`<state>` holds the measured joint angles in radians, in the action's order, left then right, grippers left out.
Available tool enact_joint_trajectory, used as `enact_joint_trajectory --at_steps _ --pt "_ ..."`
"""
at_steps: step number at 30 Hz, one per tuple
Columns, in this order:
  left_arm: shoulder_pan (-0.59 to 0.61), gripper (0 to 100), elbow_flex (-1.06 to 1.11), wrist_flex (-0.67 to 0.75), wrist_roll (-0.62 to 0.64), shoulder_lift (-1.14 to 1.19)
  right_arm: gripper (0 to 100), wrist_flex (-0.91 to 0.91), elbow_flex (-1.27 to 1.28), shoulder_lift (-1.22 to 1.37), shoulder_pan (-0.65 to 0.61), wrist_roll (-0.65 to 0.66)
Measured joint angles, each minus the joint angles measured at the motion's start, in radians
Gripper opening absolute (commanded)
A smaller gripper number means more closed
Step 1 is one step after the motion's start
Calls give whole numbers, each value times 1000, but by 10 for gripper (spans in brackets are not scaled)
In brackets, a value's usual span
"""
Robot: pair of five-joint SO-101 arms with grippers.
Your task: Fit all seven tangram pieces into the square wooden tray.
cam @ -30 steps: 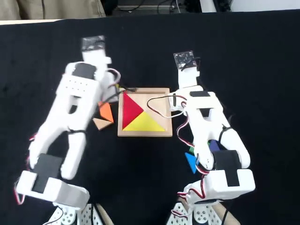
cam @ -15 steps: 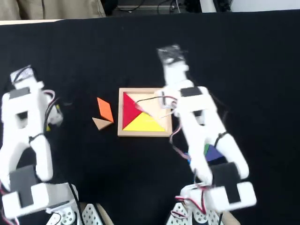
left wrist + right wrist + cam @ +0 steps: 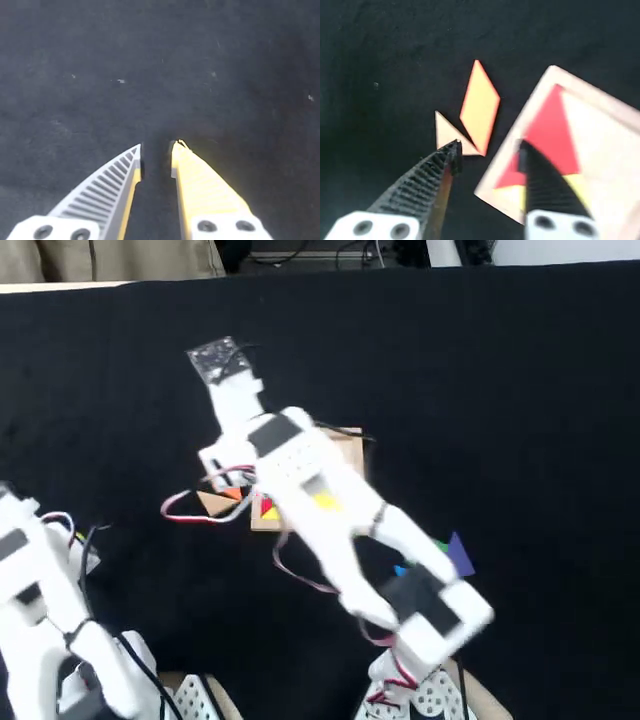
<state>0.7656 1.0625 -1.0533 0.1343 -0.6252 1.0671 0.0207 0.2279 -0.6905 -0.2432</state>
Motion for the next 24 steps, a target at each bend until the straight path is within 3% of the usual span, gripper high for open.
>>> enact_joint_trajectory --at_steps 7,24 --pt "17 116 150 169 0 -117 257 97 -374 404 -11 -153" --pt "17 116 161 181 -2 -123 191 540 -1387 1037 -60 -161"
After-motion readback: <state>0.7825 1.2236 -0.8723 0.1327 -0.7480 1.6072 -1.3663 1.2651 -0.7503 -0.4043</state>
